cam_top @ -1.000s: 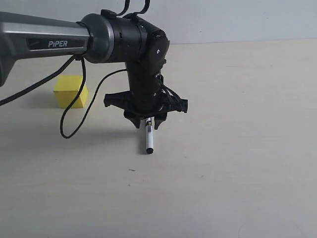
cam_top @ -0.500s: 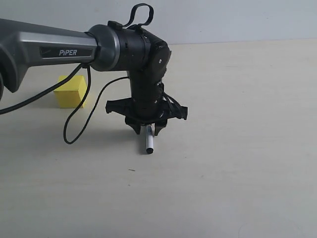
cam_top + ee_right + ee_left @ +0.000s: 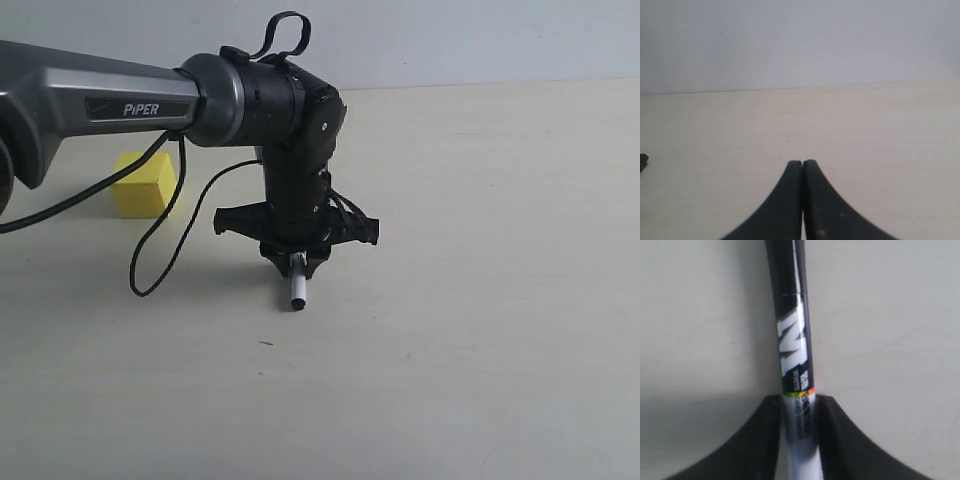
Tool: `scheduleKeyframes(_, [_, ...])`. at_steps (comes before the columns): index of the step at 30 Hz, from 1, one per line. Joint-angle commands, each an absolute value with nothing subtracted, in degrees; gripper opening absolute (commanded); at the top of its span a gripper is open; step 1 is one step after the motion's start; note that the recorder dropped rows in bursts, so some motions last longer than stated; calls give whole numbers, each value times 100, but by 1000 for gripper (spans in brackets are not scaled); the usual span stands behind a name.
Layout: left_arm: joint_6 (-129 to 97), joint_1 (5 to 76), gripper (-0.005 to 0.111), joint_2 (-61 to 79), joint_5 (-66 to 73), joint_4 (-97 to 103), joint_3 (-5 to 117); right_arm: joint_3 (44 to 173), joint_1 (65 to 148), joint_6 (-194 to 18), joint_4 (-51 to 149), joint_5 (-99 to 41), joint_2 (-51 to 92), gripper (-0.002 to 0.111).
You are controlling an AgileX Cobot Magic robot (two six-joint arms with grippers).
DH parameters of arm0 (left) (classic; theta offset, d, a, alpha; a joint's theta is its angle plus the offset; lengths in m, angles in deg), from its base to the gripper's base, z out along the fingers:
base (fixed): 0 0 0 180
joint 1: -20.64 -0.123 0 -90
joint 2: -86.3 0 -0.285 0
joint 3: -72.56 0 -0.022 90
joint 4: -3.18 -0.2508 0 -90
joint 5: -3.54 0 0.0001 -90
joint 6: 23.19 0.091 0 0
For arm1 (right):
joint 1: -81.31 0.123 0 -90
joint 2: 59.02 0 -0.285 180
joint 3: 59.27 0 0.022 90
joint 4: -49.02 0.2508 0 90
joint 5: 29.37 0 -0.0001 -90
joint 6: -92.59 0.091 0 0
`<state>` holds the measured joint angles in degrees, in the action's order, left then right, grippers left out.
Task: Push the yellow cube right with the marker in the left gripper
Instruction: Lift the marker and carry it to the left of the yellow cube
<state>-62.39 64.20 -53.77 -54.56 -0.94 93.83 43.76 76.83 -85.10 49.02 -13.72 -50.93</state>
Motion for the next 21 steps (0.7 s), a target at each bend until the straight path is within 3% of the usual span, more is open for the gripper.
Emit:
scheduleKeyframes(1, [-6041,6393,0,-5207,-5702,-108,9410,4352,7650,-8518,4902,-1419,-5123,0])
scheduleKeyframes(6, [-4964,6393,0,-4067,-5589,-338,9410,4352,7650,-8518,4902,-1419,-5123,0])
scheduleKeyframes(12, [-4305,6181,0,-2856,-6554,-1158,9101,4352,7650,-8518,4902,-1419,-5123,0])
scheduleKeyframes(21, [-3948,4818,0,-814,-6249,-1624,7050,4352,7650,-8518,4902,-1419,-5123,0])
